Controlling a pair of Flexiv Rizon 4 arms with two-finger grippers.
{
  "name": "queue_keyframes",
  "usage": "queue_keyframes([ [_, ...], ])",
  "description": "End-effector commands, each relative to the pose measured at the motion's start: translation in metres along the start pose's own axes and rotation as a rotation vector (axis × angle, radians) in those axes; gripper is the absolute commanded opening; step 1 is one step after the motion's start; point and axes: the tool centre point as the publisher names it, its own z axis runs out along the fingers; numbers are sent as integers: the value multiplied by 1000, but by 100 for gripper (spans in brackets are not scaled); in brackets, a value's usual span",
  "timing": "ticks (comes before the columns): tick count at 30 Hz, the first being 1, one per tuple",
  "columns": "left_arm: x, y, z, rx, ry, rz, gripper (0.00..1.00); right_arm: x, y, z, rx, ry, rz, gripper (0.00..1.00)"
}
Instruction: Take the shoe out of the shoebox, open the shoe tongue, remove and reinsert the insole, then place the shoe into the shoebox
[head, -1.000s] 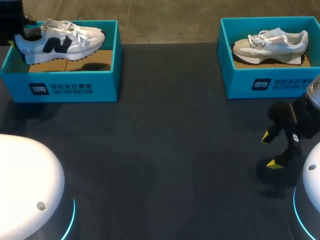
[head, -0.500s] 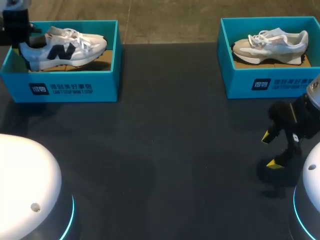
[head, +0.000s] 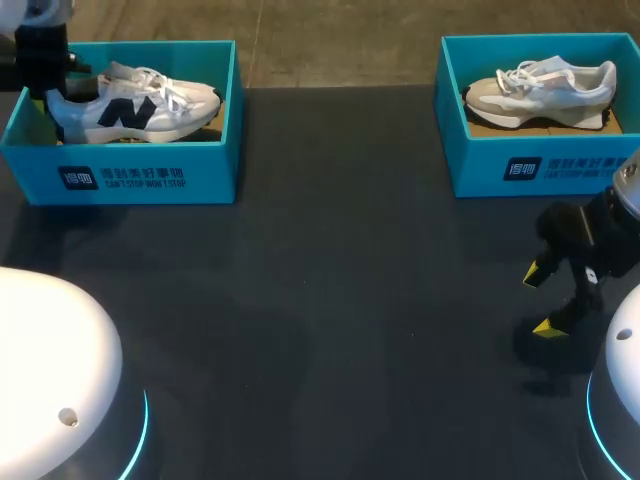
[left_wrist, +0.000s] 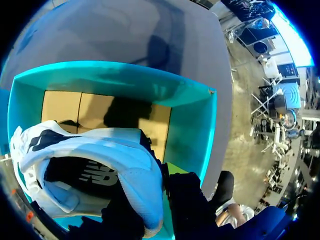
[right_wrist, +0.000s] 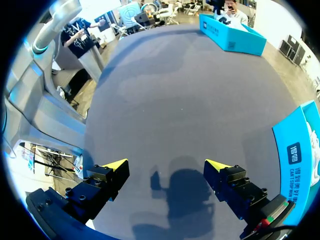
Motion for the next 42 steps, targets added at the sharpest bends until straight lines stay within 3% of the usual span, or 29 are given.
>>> queue_keyframes([
  [1,5,-9,-1,-30,-8,33,0,1,0,1,3,-3,1,100],
  [17,6,-31,5,-25,-21,109,0,1,0,1,3,-3,1,100],
  [42,2,-27,32,20,14,141,0,1,0,1,3,-3,1,100],
])
